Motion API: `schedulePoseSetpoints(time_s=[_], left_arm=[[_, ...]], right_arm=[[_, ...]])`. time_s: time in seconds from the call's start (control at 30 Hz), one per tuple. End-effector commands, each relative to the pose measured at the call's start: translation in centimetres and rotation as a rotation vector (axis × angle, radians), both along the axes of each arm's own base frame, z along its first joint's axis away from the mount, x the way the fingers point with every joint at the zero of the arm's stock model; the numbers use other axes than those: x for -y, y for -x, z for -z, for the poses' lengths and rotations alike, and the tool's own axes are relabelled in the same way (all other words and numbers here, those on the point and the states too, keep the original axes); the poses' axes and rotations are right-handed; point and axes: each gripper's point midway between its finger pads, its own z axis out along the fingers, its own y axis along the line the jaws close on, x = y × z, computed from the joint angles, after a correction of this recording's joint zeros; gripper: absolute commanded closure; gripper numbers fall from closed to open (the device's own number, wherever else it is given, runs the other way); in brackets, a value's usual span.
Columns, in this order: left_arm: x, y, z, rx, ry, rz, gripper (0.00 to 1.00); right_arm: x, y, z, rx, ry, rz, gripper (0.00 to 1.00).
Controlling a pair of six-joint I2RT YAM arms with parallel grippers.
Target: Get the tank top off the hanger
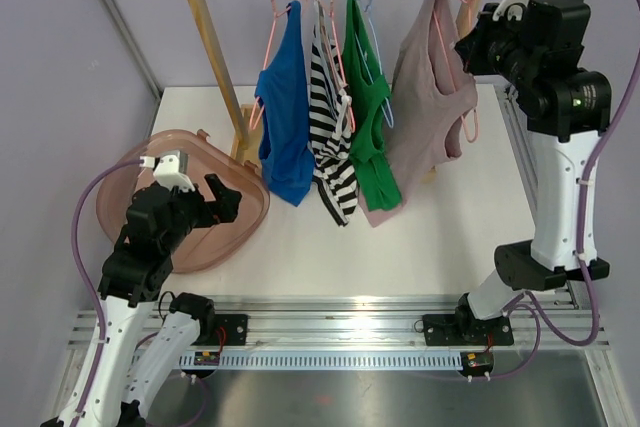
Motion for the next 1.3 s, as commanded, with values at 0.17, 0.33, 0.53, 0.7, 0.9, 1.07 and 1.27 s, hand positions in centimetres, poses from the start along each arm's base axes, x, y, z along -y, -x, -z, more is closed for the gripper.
schedulePoseSetpoints(time_s=[0.17,0.33,0.53,0.7,0.9,1.07,1.27], left_arm=[[4.3,1.5,-6.6,0.172,0.136,0.247,0.01],[6.8,2.6,-10.6,0.264,0.219,0.393,0.01],[9.2,2.9,-14.0,0.319,0.257,0.473,0.01],[11.8,2.5,-16.0,0.352,0.216,0.494,0.01],[15.3,3.2,-20.0,0.433,0.201,0.540,0.01],[18.3,3.5,-21.7,0.484,0.180,0.570,0.01],[22.2,0.9,-20.7,0.501,0.090,0.529,0.01]], right_arm=[[1.5,8.3,-0.5,0.042,-0.063,0.018,1.00],[4.4,14.4,1.1,0.013,-0.057,0.116,1.00],[5.9,22.3,0.0,0.077,-0.065,0.104,1.00],[5.6,27.5,-1.8,0.197,-0.124,0.008,1.00],[1.6,28.8,0.1,0.116,-0.154,-0.246,1.00],[-2.1,27.0,4.1,-0.062,-0.174,-0.400,1.00],[-5.2,26.4,6.1,-0.167,-0.224,-0.551,1.00]])
